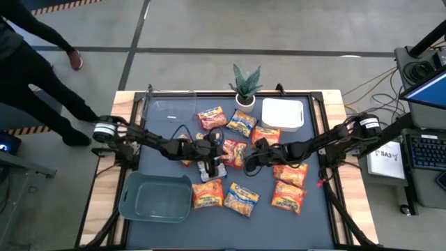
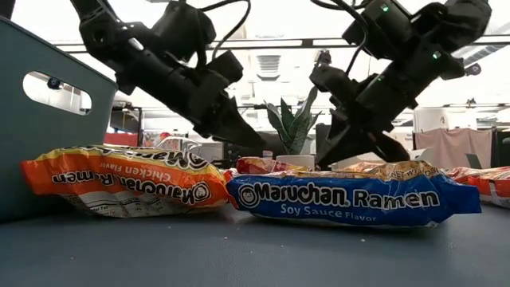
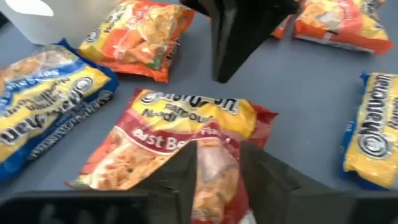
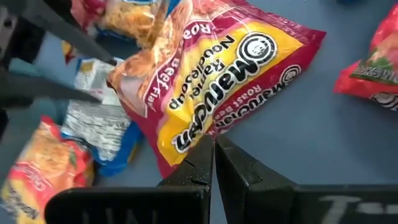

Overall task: Sort Maruchan noodles
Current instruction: Put the red noodle pack into the white bin

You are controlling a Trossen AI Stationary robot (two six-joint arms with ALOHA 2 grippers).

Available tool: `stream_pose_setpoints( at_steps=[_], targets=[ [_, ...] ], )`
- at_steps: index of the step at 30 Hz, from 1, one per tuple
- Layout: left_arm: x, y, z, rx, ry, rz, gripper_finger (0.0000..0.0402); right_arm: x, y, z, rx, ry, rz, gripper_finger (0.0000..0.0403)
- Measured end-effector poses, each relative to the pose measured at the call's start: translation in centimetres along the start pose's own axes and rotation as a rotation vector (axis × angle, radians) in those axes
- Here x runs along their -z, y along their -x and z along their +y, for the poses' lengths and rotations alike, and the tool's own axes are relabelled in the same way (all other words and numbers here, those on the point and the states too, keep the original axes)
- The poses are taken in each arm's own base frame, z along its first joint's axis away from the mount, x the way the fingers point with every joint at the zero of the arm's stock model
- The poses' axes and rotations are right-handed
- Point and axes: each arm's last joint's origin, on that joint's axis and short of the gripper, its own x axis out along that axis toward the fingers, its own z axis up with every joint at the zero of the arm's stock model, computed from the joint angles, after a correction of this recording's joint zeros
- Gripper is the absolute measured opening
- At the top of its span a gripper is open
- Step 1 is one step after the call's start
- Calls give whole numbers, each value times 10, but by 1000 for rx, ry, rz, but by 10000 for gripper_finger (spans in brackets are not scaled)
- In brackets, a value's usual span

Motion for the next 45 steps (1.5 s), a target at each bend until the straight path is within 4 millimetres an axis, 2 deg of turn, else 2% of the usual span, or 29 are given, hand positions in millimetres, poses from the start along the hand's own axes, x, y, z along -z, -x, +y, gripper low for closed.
stream_pose_setpoints(
  at_steps=[4, 7, 11, 20, 25, 30, 34, 39, 45],
  targets=[
    [-2, 0, 7, -23, -17, -7, 15, -6, 1, 11, -7, 30, -3, 9],
    [3, -2, 14, -54, -9, 36, 11, -7, 1, 15, -17, 15, 5, 13],
    [16, -10, 13, -55, -2, 88, 2, -9, 1, 13, -18, -17, 33, 39],
    [27, -17, 14, -59, 11, 142, 0, -8, -1, 8, -3, -67, 82, 161],
    [29, -16, 14, -59, 10, 147, 0, -14, -3, 4, 9, -83, 62, 230],
    [30, -16, 14, -60, 12, 154, 0, -19, -6, -3, 47, -80, 10, 278],
    [30, -16, 14, -60, 12, 157, 0, -16, -13, -8, 24, -94, -15, 293],
    [33, -15, 15, -67, 12, 166, 0, -10, -34, -14, -36, -123, -46, 295],
    [36, -14, 15, -72, 29, 174, 0, -9, -53, -10, -167, -81, -129, 295]
  ],
)
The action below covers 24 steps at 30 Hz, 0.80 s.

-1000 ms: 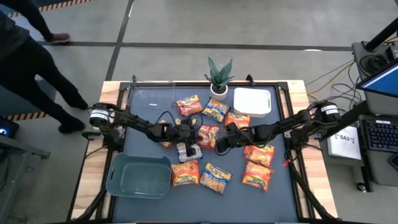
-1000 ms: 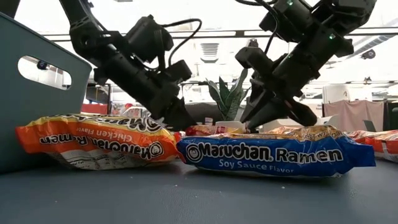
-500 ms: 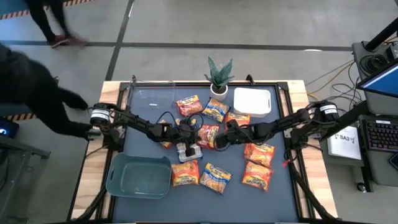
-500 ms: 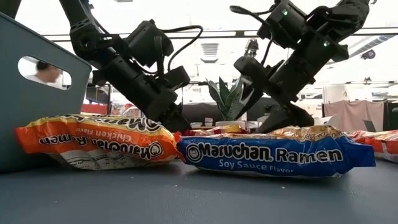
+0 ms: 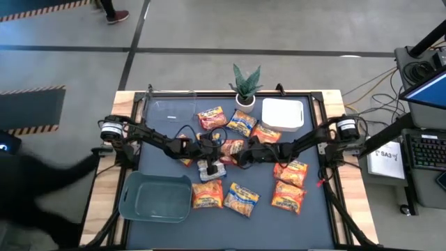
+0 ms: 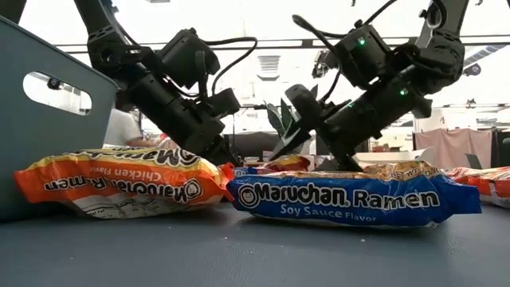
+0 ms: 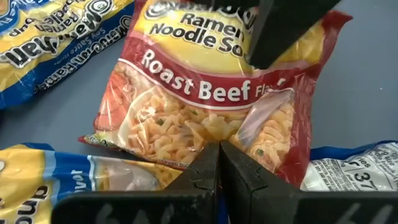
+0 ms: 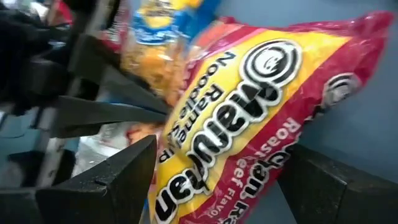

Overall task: Sort Maruchan noodles
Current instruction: Put the red noodle pack into the white bin

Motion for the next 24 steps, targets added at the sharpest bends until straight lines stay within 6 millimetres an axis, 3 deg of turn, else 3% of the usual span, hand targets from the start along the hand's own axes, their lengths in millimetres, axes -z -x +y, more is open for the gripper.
stream_pose_setpoints(
  at_steps=[6, 18, 24],
  targets=[
    [0, 0, 0, 0, 1, -2, 0, 0, 0, 2, -32, 32, -1, 275],
    [-3, 1, -1, 7, 5, -28, 0, -1, 0, 3, -40, 5, -4, 131],
    [-12, 16, 0, 15, -17, -41, 0, -1, 0, 4, -44, 13, -2, 117]
  ],
)
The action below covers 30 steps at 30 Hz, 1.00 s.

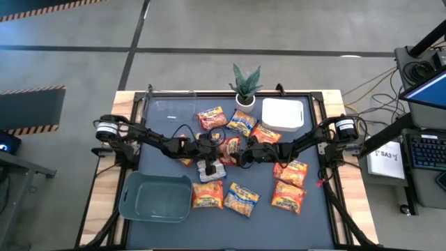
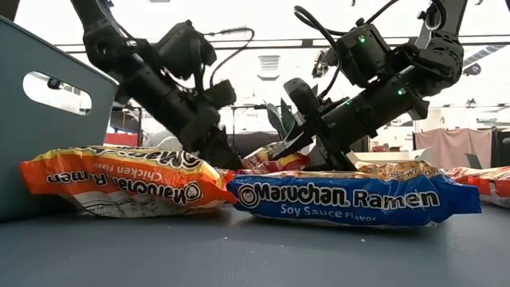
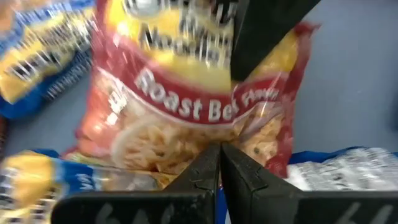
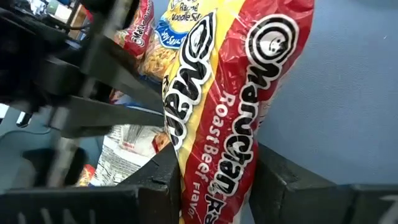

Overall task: Sort Maruchan noodles
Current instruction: Put the red noodle pack into the white bin

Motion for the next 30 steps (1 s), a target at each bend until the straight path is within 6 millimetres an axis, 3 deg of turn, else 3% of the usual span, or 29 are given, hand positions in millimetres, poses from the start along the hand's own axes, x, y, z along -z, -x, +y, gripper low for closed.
stream_pose_setpoints(
  at_steps=[5, 13, 18, 25, 30],
  targets=[
    [-16, 24, 2, 1, -29, -26, 0, -1, 2, 2, -2, 31, -2, 120],
    [-46, 79, 8, -5, -81, -186, 0, -8, 10, 10, 1, 68, -8, 111],
    [-54, 110, 14, -68, -112, -242, 0, -16, 19, 19, -27, 76, -26, 111],
    [-62, 148, 23, -210, -110, -310, 0, -52, 60, 48, 49, 144, -26, 111],
    [-61, 162, 25, -236, -98, -320, 0, -86, 107, 73, 299, 191, -18, 111]
  ],
)
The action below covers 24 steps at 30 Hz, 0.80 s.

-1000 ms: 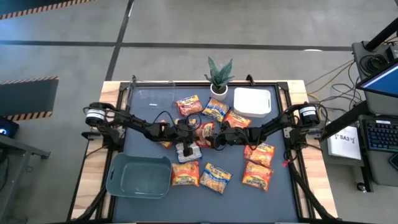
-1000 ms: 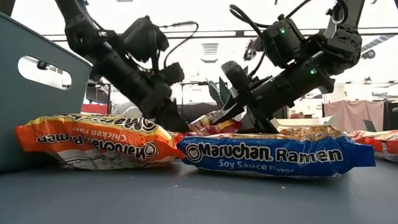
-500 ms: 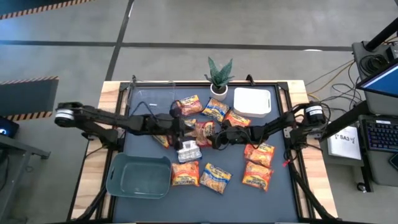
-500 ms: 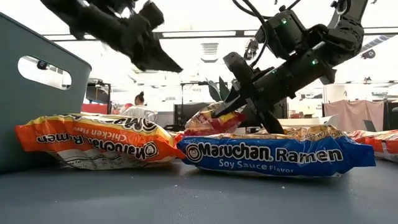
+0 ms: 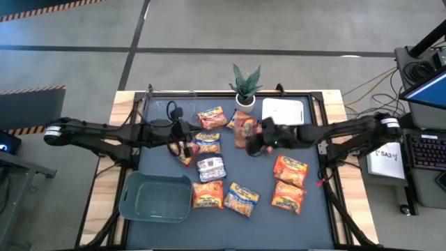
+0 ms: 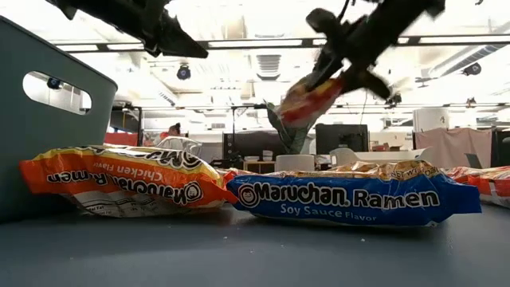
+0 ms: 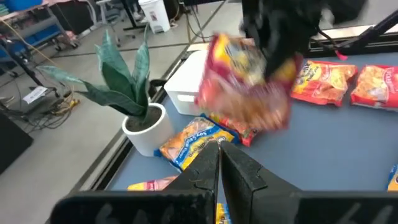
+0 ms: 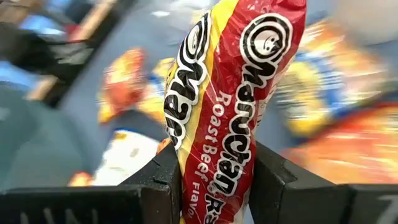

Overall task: Sort Maruchan noodles
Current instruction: Put the red noodle pack into the white bin

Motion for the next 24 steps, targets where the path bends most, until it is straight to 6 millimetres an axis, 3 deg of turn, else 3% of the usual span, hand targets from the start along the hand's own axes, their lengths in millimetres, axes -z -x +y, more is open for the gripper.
stream_pose_setpoints(
  at_steps=[5, 10, 18, 24],
  targets=[
    [2, 2, 0, 3, 1, 21, 0, -41, 39, -10, 281, 7, 95, 111],
    [3, 0, 0, 3, 0, 27, 0, -74, 53, -29, 491, 7, 179, 111],
    [4, 0, -1, 5, -6, 43, 0, -105, 40, -83, 639, -59, 340, 111],
    [6, 0, 0, -6, -12, 58, 0, -112, 22, -119, 718, -89, 427, 111]
  ],
)
